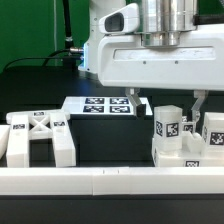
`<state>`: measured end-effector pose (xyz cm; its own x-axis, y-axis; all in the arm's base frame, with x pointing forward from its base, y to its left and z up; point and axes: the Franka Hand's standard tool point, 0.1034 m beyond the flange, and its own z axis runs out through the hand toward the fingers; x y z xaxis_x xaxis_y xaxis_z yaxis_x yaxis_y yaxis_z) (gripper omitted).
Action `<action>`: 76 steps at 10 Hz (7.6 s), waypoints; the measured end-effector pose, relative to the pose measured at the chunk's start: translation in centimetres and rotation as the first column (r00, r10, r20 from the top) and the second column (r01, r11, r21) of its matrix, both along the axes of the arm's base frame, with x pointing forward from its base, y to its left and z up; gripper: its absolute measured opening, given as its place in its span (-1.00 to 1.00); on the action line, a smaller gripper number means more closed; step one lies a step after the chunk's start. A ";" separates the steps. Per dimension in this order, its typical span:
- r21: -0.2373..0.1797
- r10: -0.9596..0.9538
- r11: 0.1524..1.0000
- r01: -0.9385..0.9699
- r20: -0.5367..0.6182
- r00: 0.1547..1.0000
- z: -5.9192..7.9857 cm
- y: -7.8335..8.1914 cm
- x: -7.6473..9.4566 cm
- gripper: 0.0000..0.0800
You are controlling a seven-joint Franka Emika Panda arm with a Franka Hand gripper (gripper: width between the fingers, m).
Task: Assemble chair
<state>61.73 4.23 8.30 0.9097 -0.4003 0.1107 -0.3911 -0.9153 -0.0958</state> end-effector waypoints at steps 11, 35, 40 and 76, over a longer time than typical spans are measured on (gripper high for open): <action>-0.076 0.450 0.890 -0.450 -0.006 0.893 0.2 0.2 -0.5 -0.28; 0.047 -0.103 0.993 0.106 -0.054 0.993 0.0 1.3 -0.3 0.62; -0.032 0.396 0.917 -0.397 -0.025 0.918 0.0 0.5 -0.1 0.62; -0.128 0.602 0.792 -0.597 -0.005 0.799 -0.5 0.4 1.6 -0.03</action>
Offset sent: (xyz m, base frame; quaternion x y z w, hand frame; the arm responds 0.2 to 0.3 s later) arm -0.0084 -0.0007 0.0029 0.0077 0.0001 -0.1407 0.9900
